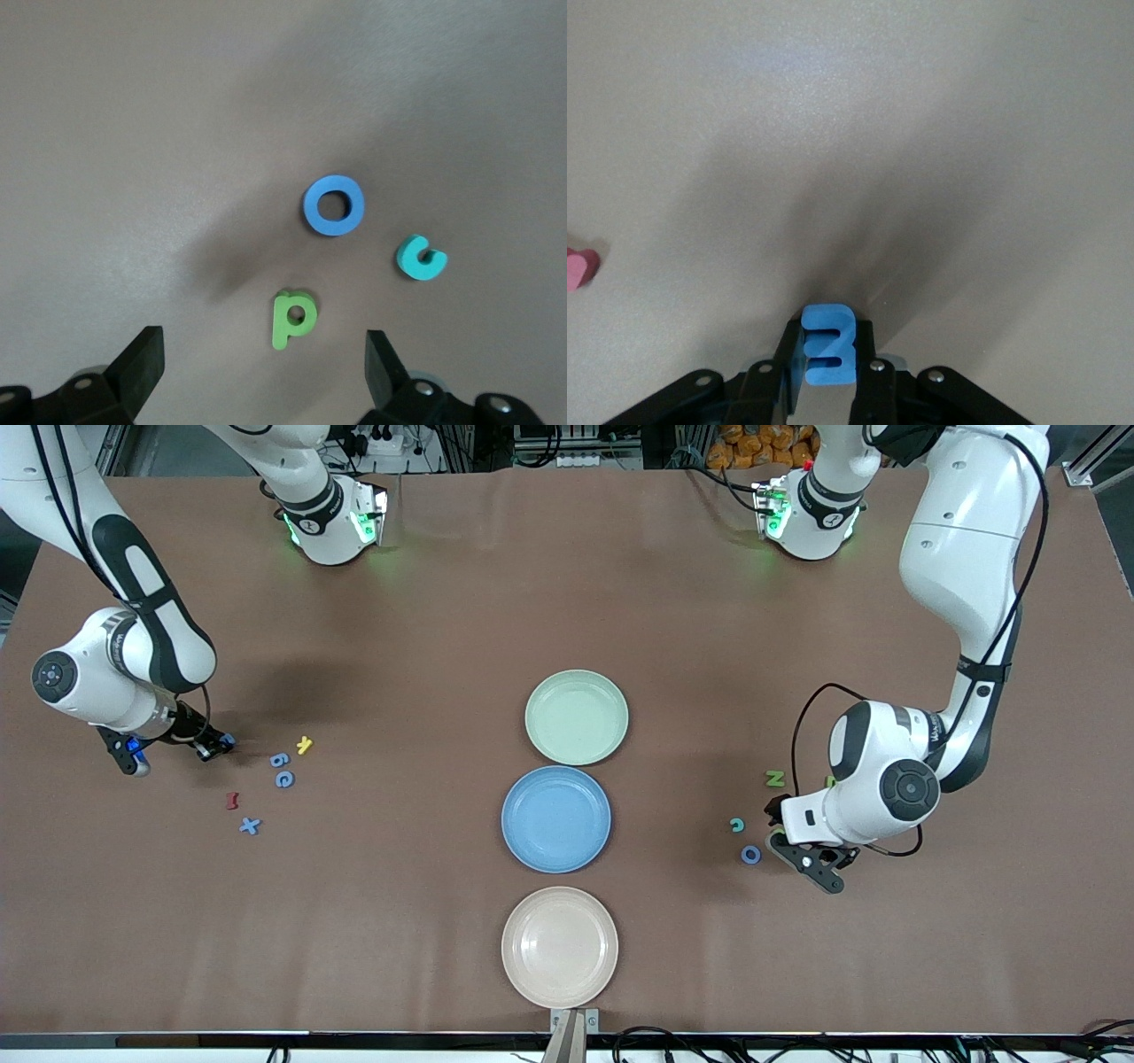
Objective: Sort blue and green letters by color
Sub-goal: 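Carry the blue 3 to the blue plate while the left gripper lowers, then release the 3 on the blue plate while the left gripper grasps green p, then place the green p on the green plate while the right gripper reaches x, then grasp the blue x and carry it to the blue plate with the right gripper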
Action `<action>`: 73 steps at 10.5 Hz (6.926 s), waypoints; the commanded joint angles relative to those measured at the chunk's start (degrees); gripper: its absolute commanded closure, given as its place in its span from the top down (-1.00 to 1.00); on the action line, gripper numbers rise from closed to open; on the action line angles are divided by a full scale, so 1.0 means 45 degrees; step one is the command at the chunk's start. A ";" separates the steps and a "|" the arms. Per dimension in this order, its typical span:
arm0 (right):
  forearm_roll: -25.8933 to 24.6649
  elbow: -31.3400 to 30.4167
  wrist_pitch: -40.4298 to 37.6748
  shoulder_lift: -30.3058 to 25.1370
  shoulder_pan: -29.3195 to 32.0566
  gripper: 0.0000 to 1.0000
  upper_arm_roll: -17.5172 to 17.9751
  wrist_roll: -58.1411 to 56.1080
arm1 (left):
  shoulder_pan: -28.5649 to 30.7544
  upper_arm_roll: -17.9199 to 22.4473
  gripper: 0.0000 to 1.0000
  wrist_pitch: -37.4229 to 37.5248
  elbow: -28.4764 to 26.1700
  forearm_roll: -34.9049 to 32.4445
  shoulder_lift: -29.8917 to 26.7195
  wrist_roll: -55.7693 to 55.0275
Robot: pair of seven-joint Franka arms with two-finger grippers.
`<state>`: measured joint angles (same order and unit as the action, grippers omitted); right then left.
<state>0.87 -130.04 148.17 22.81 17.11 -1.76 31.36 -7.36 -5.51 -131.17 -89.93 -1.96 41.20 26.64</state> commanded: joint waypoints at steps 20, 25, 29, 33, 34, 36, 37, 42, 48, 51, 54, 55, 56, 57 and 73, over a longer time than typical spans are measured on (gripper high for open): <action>0.0607 1.0088 -0.2116 0.3561 -0.8817 -1.00 0.1251 -0.3845 | -0.0044 -0.0045 1.00 -0.0304 -0.0347 -0.0894 0.0669 -0.2132; 0.0607 1.0206 0.1116 0.5027 -1.0460 -0.89 0.1251 -0.2908 | -0.0044 -0.0007 0.18 -0.0323 -0.0328 -0.0580 0.0689 -0.2093; 0.0470 1.0149 0.0921 0.4952 -1.1126 1.00 0.0921 -0.0894 | -0.0161 -0.0006 -1.00 -0.0323 -0.0327 -0.0501 0.0670 -0.2249; 0.0470 1.0051 -0.1142 0.4153 -1.0971 1.00 -0.0210 -0.1925 | -0.0161 -0.0006 -1.00 -0.0323 -0.0250 -0.0501 0.0534 -0.2249; 0.0470 1.0051 -0.1846 0.3880 -1.0873 1.00 -0.0601 -0.2529 | -0.0161 -0.0006 -1.00 -0.0304 -0.0191 -0.0501 0.0475 -0.2288; 0.0548 1.0051 -0.3911 0.3158 -1.0329 1.00 -0.1091 -0.3353 | -0.0180 -0.0006 -1.00 -0.0304 -0.0171 -0.0482 0.0319 -0.2521; 0.0548 1.0051 -0.5083 0.2806 -0.9997 1.00 -0.1286 -0.4129 | -0.0180 -0.0006 -1.00 -0.0304 -0.0152 -0.0482 0.0105 -0.2619; 0.0509 0.9409 -0.6775 0.1516 -0.8395 1.00 -0.2516 -0.4918 | -0.0414 -0.0977 -1.00 -0.0226 -0.0269 -0.0539 -0.0502 -0.5769; 0.1481 0.7052 -0.5300 0.0675 -0.6109 1.00 -0.2987 -0.4840 | -0.3884 -0.1334 -1.00 0.1567 -0.0484 -0.0638 -0.0873 -1.1010; 0.2635 0.5599 -0.3417 0.0770 -0.5736 1.00 -0.2988 -0.4898 | -0.5663 -0.1334 -1.00 0.1942 -0.0464 -0.0619 -0.0776 -1.3025; 0.2658 0.5208 -0.2657 0.1296 -0.5736 1.00 -0.2968 -0.4899 | -0.6312 -0.1354 -0.45 0.1943 -0.0367 -0.0502 -0.0717 -1.4061; 0.2658 0.5207 -0.2248 0.1666 -0.5736 1.00 -0.2968 -0.4899 | -0.6352 -0.1354 0.99 0.1943 -0.0347 -0.0579 -0.0717 -1.4471; 0.2658 0.5226 -0.1876 0.1998 -0.5658 1.00 -0.2968 -0.4899 | -0.6429 -0.1354 1.00 0.1943 -0.0405 -0.0560 -0.0717 -1.4630; 0.2658 0.5226 -0.1544 0.2273 -0.5619 1.00 -0.2968 -0.4899 | -0.6372 -0.1334 1.00 0.1962 -0.0405 -0.0560 -0.0717 -1.4728; 0.3302 0.5110 0.0315 0.3447 -0.5580 -0.79 -0.2753 -0.4899 | -0.1981 -0.1139 1.00 -0.1417 -0.5230 -0.2806 -0.3413 -1.4438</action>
<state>14.61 -106.50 148.54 38.18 -8.49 -14.63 9.84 -20.06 -10.06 -136.30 -111.96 -12.46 26.66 -38.58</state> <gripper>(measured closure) 0.427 0.000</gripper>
